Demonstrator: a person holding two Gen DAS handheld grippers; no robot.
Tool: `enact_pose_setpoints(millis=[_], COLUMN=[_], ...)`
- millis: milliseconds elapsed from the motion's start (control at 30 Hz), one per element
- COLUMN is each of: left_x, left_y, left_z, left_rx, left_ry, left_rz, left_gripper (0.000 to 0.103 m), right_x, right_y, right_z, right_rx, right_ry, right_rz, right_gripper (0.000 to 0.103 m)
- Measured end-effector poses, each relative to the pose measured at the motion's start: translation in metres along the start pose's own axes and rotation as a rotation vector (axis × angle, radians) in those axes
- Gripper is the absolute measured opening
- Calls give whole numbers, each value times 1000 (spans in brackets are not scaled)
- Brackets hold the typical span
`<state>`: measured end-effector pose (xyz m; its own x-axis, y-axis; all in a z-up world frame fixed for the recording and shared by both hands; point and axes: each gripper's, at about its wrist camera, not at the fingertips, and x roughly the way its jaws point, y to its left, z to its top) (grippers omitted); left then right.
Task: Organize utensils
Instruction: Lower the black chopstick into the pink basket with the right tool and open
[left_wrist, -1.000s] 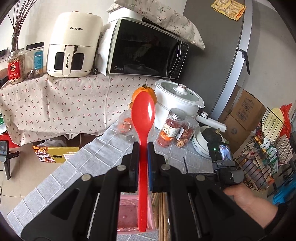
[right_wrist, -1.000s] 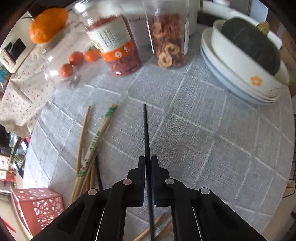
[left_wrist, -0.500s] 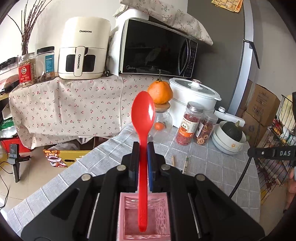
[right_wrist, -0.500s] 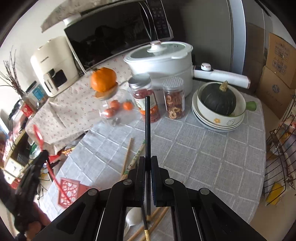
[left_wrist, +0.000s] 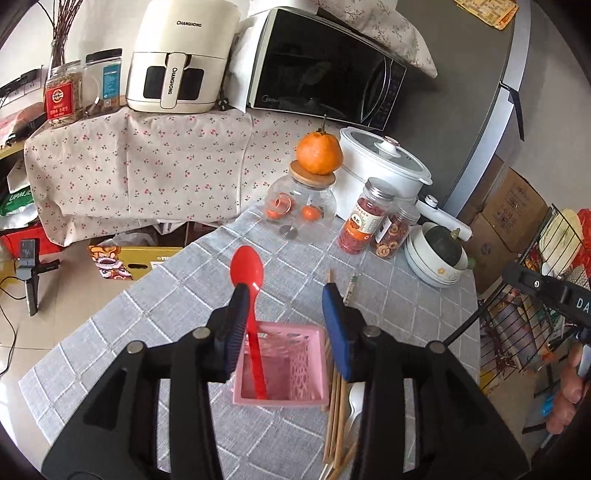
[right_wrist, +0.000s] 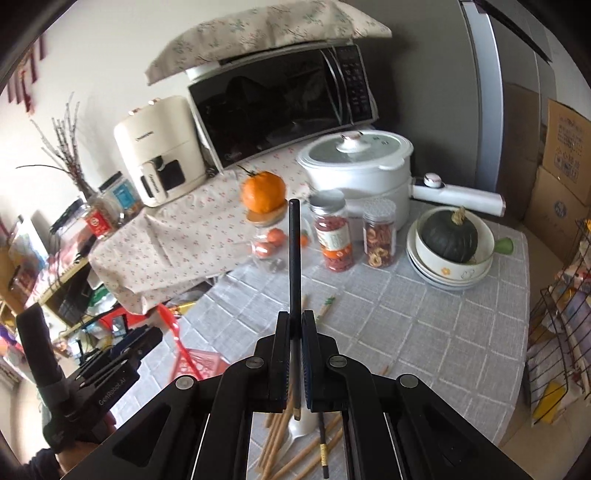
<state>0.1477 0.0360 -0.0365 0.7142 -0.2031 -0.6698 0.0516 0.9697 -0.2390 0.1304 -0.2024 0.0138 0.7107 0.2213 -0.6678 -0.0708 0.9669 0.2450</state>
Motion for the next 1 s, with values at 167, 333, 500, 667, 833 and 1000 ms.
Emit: enact_pose_setpoints(millis=[167, 333, 500, 667, 833, 1000], left_x=[-32, -38, -28, -21, -18, -12], left_y=[4, 20, 38, 46, 53, 59], left_z=[6, 1, -4, -10, -14, -18], left_rx=[17, -33, -87, -104, -112, -130], left_ry=[27, 99, 160, 238, 266, 298], left_rz=[71, 189, 213, 177, 196, 192], left_gripper=[66, 74, 75, 80, 80, 80], right_x=[-19, -30, -18, 23, 58, 79], right_y=[16, 37, 63, 76, 84, 87], right_z=[11, 22, 26, 21, 11, 5], right_rx=[-8, -11, -30, -23, -39, -57], right_ry=[-36, -72, -79, -30, 53, 112], right_rz=[85, 181, 235, 220, 189, 168], right_gripper=[5, 6, 6, 6, 6, 6])
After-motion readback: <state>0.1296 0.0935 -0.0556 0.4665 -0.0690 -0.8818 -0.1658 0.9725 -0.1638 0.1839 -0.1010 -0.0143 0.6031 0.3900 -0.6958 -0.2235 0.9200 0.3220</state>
